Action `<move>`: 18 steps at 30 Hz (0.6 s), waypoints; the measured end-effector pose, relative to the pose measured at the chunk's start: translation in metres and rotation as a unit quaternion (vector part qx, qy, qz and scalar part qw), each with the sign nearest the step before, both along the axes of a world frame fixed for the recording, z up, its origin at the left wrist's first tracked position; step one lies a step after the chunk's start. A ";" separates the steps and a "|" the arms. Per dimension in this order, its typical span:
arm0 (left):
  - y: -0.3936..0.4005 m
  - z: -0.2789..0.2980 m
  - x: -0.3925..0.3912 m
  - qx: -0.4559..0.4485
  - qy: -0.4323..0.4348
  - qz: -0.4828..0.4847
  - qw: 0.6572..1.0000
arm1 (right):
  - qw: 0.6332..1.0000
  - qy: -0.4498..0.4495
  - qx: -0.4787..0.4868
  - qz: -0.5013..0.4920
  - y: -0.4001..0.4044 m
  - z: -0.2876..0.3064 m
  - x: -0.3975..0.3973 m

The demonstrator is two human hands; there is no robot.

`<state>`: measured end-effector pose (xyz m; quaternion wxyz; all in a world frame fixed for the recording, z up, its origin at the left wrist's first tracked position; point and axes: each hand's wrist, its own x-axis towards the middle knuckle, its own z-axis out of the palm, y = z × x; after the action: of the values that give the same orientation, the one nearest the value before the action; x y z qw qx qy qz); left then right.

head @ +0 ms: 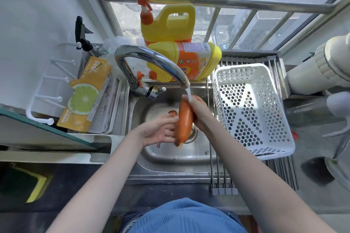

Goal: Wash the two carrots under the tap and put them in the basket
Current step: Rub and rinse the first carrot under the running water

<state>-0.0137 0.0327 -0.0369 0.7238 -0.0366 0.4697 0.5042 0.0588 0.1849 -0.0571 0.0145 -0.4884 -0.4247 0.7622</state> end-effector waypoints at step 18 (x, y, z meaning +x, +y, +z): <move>0.043 -0.005 0.050 -0.250 0.458 0.018 0.853 | 0.995 -0.017 0.051 -0.080 -0.007 0.002 -0.028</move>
<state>0.0367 0.0758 -0.0419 0.3834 0.0105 0.8576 0.3426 0.0312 0.1783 -0.0554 0.0932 -0.5320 -0.4227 0.7277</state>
